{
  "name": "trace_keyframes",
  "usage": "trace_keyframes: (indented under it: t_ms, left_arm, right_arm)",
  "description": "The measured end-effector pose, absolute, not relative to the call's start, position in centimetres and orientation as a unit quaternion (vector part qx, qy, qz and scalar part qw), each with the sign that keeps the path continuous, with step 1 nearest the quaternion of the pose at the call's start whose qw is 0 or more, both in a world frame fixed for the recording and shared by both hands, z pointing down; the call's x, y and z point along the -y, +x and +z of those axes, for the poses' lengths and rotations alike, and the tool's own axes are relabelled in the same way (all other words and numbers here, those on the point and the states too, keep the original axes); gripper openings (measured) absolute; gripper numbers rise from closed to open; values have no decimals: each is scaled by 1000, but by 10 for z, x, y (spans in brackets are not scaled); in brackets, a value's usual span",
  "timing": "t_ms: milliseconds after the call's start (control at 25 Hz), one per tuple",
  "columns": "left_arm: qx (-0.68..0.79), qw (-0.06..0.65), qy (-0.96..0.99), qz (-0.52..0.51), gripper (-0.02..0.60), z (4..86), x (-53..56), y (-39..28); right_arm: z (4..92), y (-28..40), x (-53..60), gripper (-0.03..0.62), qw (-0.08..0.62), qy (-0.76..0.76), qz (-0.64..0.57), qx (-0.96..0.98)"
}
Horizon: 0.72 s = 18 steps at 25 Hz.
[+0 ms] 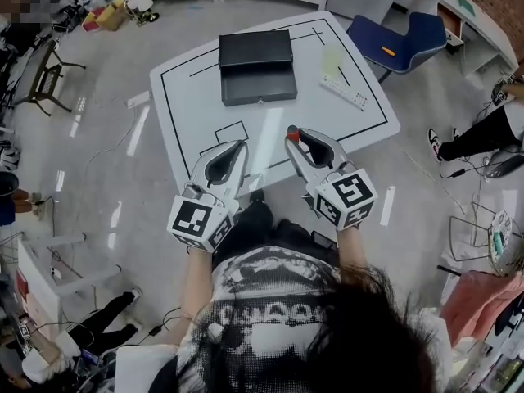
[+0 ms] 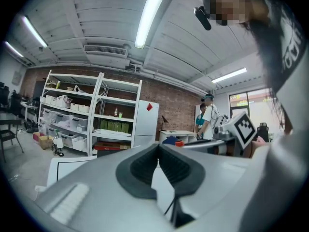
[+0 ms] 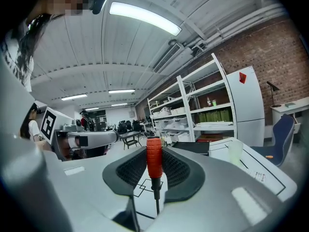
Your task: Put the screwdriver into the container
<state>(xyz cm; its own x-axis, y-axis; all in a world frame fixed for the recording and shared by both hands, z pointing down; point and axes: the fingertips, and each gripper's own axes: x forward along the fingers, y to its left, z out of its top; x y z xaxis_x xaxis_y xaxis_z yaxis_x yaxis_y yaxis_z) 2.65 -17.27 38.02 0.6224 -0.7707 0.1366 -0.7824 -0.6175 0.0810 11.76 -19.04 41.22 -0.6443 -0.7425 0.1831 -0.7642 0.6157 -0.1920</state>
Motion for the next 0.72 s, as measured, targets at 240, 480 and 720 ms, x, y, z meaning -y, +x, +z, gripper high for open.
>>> trace_keyframes:
  t_ms: [240, 480, 720]
  left_arm:
    - [434, 64, 898, 42, 0, 382, 210, 0]
    - [441, 67, 894, 37, 0, 384, 237, -31]
    - [447, 72, 891, 27, 0, 383, 259, -54]
  right_arm:
    - [415, 97, 237, 98, 74, 424, 102, 897]
    - [416, 75, 287, 98, 125, 422, 55, 896]
    - [431, 58, 346, 98, 181, 417, 31, 890]
